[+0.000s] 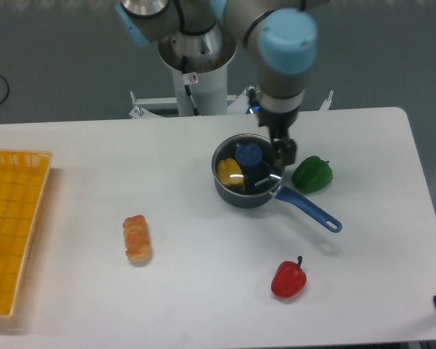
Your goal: Close the pot lid
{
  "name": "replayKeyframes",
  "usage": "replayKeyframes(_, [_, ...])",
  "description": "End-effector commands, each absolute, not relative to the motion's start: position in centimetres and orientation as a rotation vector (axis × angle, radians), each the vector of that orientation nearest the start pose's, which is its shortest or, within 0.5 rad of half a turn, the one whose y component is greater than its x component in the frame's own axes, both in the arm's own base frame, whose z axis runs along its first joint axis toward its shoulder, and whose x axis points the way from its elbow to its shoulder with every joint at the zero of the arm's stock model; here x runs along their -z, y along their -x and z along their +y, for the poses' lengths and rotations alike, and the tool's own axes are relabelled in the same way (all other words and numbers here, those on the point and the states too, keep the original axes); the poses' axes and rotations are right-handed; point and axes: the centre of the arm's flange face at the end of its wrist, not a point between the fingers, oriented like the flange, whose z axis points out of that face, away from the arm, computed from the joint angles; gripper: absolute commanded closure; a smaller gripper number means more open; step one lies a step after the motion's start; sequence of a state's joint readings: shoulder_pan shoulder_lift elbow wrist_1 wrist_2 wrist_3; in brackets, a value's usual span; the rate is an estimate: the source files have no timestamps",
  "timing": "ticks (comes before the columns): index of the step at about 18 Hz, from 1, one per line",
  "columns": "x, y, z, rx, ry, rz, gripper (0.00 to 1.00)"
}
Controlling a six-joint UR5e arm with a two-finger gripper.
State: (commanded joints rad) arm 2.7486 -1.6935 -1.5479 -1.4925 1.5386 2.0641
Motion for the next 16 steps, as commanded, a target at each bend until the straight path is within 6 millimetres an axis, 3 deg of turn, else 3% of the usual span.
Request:
replayKeyframes(3, [-45.2,46.9,29.7,-0.008,2.747,1.465,0.00])
replayKeyframes(5, [-45.5,48.7,26.5,-0.025,2.724,1.486,0.00])
replayKeyframes(7, [-45.7,49.9,24.6,-0.051,2.680,1.491,0.00])
replayKeyframes(11, [-45.5,51.2,21.9,-0.071,2.676,1.423,0.00])
replayKeyframes(16, [-45.2,51.7,20.3,-0.068,2.671,1.452,0.00])
